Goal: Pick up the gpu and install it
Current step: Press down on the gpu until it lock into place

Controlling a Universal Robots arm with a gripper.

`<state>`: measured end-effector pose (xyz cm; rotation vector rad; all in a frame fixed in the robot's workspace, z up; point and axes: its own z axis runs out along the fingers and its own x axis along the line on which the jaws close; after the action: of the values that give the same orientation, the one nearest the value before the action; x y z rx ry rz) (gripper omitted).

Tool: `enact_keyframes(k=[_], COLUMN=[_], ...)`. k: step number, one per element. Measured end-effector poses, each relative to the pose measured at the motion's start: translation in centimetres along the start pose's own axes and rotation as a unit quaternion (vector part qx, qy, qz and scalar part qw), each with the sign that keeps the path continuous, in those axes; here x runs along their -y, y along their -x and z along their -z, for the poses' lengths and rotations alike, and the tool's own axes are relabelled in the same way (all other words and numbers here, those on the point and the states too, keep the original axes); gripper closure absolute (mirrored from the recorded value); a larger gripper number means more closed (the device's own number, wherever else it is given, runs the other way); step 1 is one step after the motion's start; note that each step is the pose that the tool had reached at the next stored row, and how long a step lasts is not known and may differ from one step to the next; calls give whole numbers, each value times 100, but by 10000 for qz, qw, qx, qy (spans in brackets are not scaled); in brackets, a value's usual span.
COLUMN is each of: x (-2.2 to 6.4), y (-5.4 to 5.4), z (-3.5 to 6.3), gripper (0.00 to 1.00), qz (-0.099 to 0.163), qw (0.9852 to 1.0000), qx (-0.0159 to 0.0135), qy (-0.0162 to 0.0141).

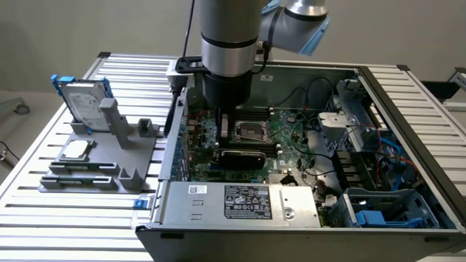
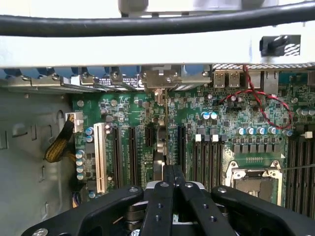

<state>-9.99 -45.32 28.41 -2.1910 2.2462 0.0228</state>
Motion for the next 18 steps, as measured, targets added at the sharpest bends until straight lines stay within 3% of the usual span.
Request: enact_keyframes(k=[8,18], x=[-229,-378], y=[-12,-34], z=[55,56], gripper=[89,89], qz=[-1,-4], qw=[10000,9997], qx=[0,-4], qy=[47,236])
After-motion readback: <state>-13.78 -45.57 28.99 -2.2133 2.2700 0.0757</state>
